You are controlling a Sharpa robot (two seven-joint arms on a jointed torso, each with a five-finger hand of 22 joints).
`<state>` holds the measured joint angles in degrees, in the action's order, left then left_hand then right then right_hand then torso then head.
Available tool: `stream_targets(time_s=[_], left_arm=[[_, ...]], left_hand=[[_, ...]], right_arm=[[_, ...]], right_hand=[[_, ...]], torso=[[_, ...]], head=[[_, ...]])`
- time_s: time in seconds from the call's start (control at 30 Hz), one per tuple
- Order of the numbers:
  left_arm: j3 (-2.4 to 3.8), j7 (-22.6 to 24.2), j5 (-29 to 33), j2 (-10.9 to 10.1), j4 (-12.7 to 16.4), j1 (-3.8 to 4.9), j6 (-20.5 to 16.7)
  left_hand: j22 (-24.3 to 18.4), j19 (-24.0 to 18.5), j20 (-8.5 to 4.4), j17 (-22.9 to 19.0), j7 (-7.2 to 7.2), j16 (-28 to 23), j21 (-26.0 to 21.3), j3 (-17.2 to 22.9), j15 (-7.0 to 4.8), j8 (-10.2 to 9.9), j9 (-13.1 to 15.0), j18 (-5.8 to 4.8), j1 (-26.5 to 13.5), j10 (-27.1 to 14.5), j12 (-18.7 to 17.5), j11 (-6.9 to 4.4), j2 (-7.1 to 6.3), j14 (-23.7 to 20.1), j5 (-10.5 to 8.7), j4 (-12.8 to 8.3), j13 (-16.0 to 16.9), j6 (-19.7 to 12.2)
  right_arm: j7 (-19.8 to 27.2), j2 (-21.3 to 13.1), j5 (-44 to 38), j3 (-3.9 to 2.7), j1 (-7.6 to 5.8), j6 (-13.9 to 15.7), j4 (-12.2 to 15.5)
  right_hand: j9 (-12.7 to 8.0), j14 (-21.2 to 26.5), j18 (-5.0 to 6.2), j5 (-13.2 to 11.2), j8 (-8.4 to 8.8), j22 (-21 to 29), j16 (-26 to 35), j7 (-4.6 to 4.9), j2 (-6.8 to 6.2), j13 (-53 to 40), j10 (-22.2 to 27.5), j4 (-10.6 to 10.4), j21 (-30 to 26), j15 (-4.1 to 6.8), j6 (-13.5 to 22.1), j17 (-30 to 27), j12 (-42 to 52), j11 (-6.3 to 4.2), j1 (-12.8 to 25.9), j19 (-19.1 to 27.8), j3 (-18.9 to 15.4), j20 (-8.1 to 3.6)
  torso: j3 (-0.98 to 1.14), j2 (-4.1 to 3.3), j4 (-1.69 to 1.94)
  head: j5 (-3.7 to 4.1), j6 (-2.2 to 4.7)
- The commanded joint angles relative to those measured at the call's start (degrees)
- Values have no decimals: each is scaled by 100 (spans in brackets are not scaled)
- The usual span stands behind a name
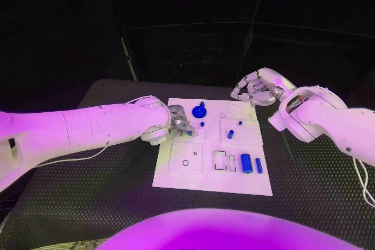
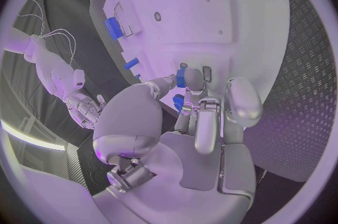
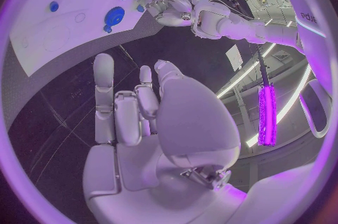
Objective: Assemble the parts on the task board
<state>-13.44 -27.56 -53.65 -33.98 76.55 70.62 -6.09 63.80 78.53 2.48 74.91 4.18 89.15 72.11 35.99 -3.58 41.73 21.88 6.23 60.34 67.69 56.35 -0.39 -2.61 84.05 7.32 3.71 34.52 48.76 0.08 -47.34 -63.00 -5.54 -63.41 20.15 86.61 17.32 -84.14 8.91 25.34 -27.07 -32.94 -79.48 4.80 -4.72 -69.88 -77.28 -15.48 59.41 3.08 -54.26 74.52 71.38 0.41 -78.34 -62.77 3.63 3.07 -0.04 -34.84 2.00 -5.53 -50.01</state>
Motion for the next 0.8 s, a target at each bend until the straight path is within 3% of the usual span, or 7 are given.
stream_targets(time_s=[0.03, 0.8], left_arm=[[-4, -64, -100, 8, -17, -1, 113], [-5, -105, -162, 55, -28, -4, 454]], left_hand=[[-4, 20, -8, 1363, -9, 4, 19, 1116, -41, 8, -8, -63, 4, 26, 26, -4, 34, 560, 32, -1080, -1, 3], [9, 22, -6, 1389, 4, 19, 20, 1000, -31, -43, -66, -69, -35, 98, 106, 7, 40, 566, 3, -1044, 73, -36]], right_arm=[[37, 4, 12, -4, -11, -27, 15], [23, 11, 12, -3, -10, -32, 8]], right_hand=[[5, -272, 90, 24, -24, 9, 15, -6, 7, 4, 23, -20, -23, 37, 37, 3, -11, -12, -57, 14, -2, -2], [8, -271, 90, 28, -28, 13, 16, -5, 5, 2, 22, -33, -26, 34, 37, 2, -9, -11, -49, 17, -4, -1]], torso=[[0, -2, 2], [3, -1, 0]], head=[[0, 1], [9, 1]])
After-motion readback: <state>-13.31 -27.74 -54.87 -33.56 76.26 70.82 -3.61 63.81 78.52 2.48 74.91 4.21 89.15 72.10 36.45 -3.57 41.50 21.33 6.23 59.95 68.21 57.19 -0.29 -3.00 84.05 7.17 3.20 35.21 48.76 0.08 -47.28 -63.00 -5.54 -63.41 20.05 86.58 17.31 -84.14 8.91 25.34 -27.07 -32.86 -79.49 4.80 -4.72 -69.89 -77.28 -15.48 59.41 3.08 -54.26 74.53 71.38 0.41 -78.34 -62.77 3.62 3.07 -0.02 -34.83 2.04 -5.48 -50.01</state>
